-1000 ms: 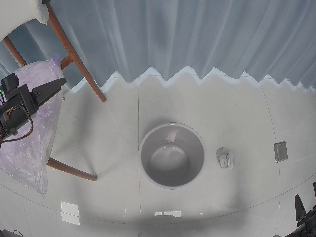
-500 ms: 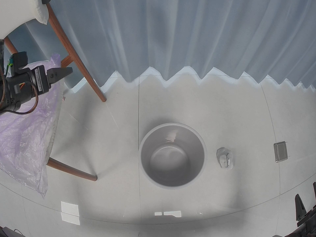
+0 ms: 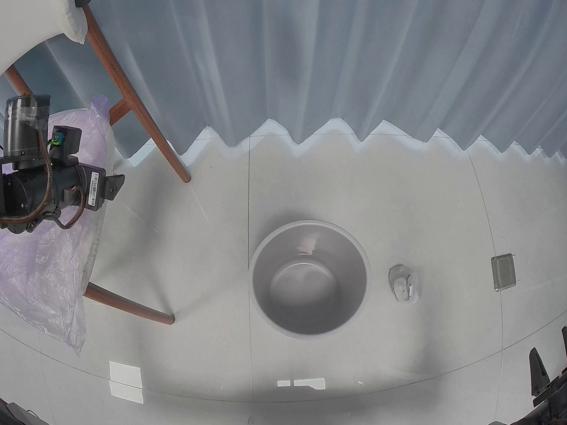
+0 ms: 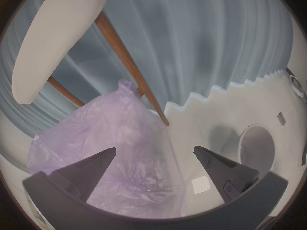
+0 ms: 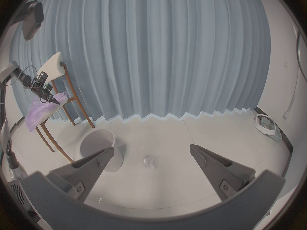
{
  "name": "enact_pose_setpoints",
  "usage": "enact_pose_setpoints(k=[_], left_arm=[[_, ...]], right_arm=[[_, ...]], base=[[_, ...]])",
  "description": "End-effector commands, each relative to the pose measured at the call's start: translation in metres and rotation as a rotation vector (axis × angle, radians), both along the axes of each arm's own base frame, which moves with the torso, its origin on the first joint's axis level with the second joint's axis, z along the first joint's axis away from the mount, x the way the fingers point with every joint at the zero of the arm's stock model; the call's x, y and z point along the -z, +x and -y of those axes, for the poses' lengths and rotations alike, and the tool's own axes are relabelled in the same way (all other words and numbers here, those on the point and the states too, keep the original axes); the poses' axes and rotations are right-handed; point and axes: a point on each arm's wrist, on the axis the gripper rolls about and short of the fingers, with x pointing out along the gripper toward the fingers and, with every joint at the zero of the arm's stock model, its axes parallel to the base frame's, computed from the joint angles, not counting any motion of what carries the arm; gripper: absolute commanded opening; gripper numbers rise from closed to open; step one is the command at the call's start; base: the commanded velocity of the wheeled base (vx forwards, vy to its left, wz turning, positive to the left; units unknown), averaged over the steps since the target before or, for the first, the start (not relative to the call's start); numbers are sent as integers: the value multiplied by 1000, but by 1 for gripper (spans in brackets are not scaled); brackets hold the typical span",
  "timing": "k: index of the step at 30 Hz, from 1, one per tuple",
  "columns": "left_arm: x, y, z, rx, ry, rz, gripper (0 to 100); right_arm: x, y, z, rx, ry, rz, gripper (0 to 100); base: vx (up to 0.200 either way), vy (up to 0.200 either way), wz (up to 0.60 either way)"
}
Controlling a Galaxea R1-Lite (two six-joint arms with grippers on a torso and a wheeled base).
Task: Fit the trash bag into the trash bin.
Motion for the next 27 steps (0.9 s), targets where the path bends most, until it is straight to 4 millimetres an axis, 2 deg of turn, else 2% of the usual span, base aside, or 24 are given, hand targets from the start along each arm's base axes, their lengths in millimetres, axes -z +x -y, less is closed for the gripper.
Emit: enact_pose_setpoints(k=[1, 6, 7, 16, 27], left_arm=[[16, 13, -10, -63, 28, -58, 100], [22, 21, -20, -105, 21, -75, 100], [23, 21, -20, -108, 20, -75, 0], [21, 23, -16, -75, -59, -38, 0], [4, 6, -14, 55, -471, 28, 0]], right_arm=[[5, 0, 0, -1, -2, -1, 100], [5, 0, 0, -1, -2, -1, 100], [5, 0, 0, -1, -2, -1, 100], [5, 0, 0, -1, -2, -2, 100], [5, 0, 0, -1, -1, -1, 100]], base=[[0, 0, 0], [0, 0, 0], [0, 0, 0], [0, 0, 0], [0, 0, 0]])
